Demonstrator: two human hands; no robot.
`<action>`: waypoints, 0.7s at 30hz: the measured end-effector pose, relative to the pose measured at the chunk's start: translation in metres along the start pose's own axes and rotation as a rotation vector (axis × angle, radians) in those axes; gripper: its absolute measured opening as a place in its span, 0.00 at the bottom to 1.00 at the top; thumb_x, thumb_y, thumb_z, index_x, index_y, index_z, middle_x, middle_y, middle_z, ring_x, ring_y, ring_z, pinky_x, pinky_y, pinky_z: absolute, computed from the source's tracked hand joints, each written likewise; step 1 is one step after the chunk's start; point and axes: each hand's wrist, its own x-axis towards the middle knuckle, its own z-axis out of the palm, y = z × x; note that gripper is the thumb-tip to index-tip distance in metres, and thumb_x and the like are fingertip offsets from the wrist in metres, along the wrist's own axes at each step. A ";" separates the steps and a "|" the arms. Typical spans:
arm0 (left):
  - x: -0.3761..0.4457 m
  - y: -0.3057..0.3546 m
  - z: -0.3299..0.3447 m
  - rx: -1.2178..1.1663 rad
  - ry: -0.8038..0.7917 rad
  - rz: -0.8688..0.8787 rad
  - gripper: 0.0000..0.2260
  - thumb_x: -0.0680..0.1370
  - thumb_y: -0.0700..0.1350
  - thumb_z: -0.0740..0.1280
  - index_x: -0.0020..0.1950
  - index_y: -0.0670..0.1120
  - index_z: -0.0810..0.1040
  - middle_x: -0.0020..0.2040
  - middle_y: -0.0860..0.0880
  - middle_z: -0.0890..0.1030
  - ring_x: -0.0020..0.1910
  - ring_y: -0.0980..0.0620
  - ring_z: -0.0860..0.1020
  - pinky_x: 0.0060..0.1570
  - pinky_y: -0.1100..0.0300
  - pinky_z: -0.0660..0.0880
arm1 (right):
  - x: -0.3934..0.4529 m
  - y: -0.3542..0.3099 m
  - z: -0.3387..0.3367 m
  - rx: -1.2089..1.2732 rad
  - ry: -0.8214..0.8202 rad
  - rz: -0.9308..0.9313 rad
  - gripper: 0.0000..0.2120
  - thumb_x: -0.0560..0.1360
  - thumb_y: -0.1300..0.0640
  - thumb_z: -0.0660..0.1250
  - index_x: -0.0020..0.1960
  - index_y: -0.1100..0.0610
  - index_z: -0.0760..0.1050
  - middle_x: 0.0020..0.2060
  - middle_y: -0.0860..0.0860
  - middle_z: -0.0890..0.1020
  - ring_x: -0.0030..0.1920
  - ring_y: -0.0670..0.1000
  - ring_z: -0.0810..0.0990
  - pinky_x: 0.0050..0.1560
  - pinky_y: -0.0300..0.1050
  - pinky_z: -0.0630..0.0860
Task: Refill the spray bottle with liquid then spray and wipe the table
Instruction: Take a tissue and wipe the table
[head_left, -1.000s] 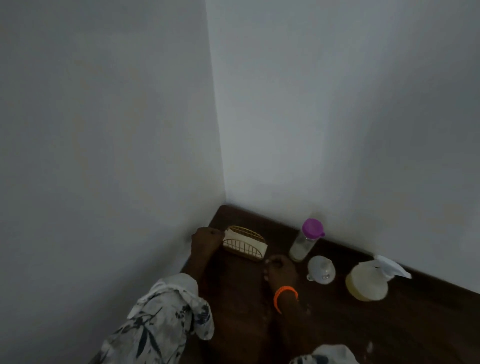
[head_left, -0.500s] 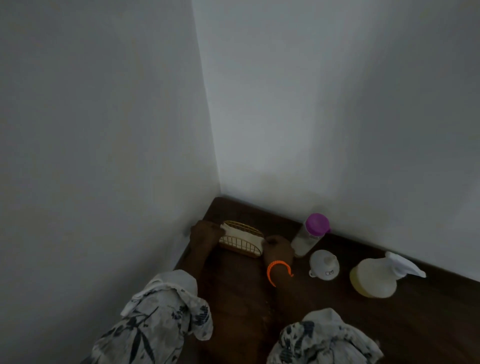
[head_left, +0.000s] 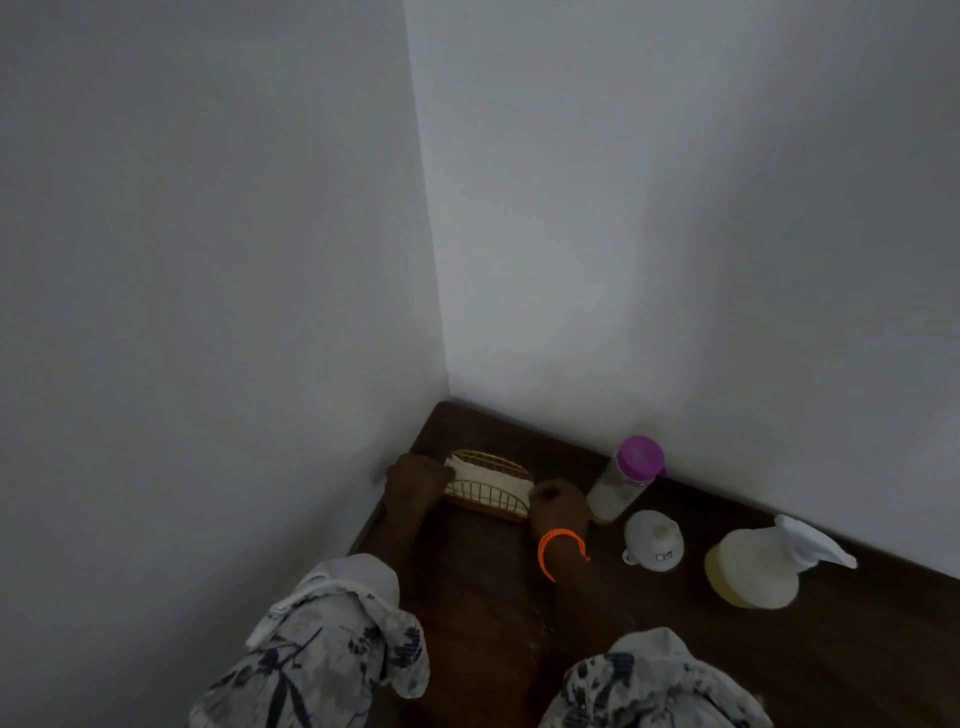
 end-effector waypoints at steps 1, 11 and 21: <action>-0.001 0.000 0.000 -0.004 -0.003 -0.004 0.12 0.74 0.51 0.74 0.47 0.43 0.86 0.46 0.42 0.87 0.47 0.42 0.85 0.53 0.49 0.82 | 0.000 0.000 0.000 0.006 0.001 0.003 0.04 0.76 0.61 0.70 0.49 0.60 0.82 0.51 0.57 0.84 0.55 0.57 0.81 0.56 0.44 0.73; -0.005 -0.001 -0.002 -0.056 0.001 -0.087 0.10 0.72 0.52 0.73 0.46 0.47 0.86 0.47 0.44 0.87 0.47 0.43 0.85 0.51 0.48 0.84 | 0.005 0.002 -0.004 -0.069 -0.039 -0.040 0.07 0.78 0.58 0.69 0.53 0.60 0.81 0.53 0.56 0.83 0.57 0.55 0.80 0.57 0.43 0.72; -0.006 -0.004 0.006 -0.079 0.032 -0.046 0.12 0.77 0.49 0.74 0.51 0.40 0.85 0.46 0.42 0.87 0.43 0.44 0.86 0.49 0.48 0.84 | 0.007 0.001 -0.003 -0.080 -0.013 -0.063 0.07 0.78 0.59 0.67 0.51 0.59 0.82 0.52 0.56 0.83 0.56 0.56 0.80 0.58 0.47 0.75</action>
